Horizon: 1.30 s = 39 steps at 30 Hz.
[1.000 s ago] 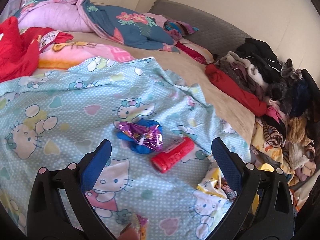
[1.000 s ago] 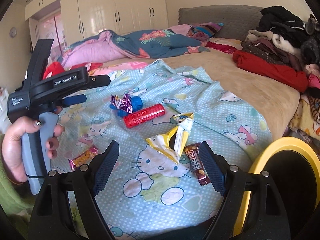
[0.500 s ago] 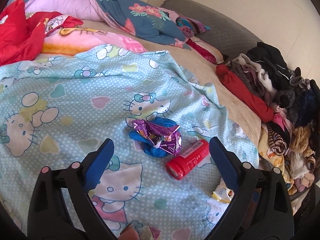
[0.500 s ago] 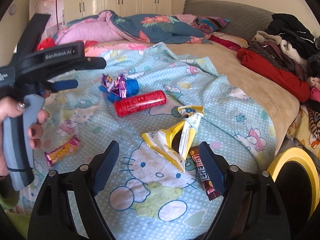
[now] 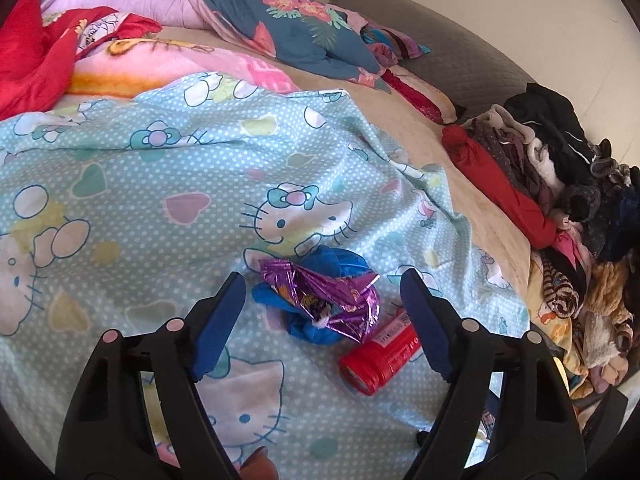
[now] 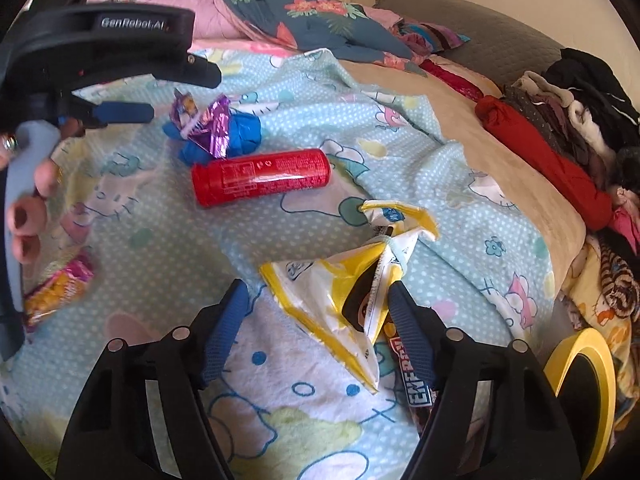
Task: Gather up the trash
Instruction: 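Close the left tool on the purple wrapper while the right tool grasps the yellow chip bag, then lift the purple wrapper with the left tool while the right tool lifts the chip bag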
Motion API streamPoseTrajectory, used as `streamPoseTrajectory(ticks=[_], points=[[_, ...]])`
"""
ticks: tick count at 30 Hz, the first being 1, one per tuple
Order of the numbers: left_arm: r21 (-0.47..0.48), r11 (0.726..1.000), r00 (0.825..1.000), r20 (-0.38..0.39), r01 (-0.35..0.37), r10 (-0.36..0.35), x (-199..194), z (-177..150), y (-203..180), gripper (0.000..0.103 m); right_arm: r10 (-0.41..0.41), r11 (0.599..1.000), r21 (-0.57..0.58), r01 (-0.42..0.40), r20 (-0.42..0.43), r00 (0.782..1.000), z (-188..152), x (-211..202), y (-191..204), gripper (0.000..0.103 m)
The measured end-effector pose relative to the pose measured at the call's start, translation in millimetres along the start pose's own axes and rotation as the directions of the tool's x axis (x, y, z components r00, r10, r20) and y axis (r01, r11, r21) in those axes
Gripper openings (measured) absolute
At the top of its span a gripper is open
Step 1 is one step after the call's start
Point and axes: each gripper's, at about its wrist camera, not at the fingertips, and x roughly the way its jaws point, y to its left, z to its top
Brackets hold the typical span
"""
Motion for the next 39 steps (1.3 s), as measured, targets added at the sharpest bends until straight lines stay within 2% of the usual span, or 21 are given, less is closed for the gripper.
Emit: streamPoseTrajectory(ticks=[3,5,10,15,19,24,27,37,39], points=[[-0.011,1.0,1.0,-0.003,-0.002,0.002,4.7,2.7,1.9,0.069,-0.025,1.0,-0.009,0.025,0.001,1.0,1.2,5.2,-0.4,0.055],[-0.017,1.0,1.0,-0.008,-0.005,0.005,8.2,4.2,2.8,0.067,-0.035,0.999,-0.015,0.035,0.005,0.999,1.6,7.8,-0.6,0.04],[-0.027,1.0,1.0,-0.025,-0.013,0.012,14.7,4.7,4.6,0.061,-0.018,0.999,-0.031,0.019,0.037,0.999,0.2,2.0,1.6,0.029],[-0.043,0.999,0.999,-0.034,-0.008,0.007,14.3,-0.2,8.7,0.046,0.018,0.997,-0.081,-0.01,0.09,0.996,-2.5,-11.8,13.7,0.027],[-0.046,0.999,0.999,-0.038,-0.007,0.005,12.1,-2.9,12.1,0.038,0.037,0.984,-0.176,-0.014,0.128,0.991,-6.1,-23.8,33.4,0.027],[-0.048,0.999,0.999,-0.041,-0.002,0.0,6.7,-4.6,14.2,0.02,0.05,0.971,-0.24,-0.011,0.158,0.986,-11.2,-35.3,47.4,0.027],[-0.044,0.999,0.999,-0.043,0.008,-0.01,2.2,-6.9,13.8,0.014,0.064,0.971,-0.236,-0.024,0.164,0.984,-13.1,-41.1,48.1,0.027],[0.002,0.999,0.999,-0.021,0.045,-0.045,-19.3,-11.0,-1.3,0.011,0.111,0.983,-0.163,-0.078,0.205,0.972,-18.3,-62.8,36.5,0.027],[0.014,0.999,0.999,-0.012,0.05,-0.05,-24.0,-10.0,-6.1,0.006,0.12,0.986,-0.143,-0.09,0.219,0.968,-19.4,-68.8,33.0,0.027]])
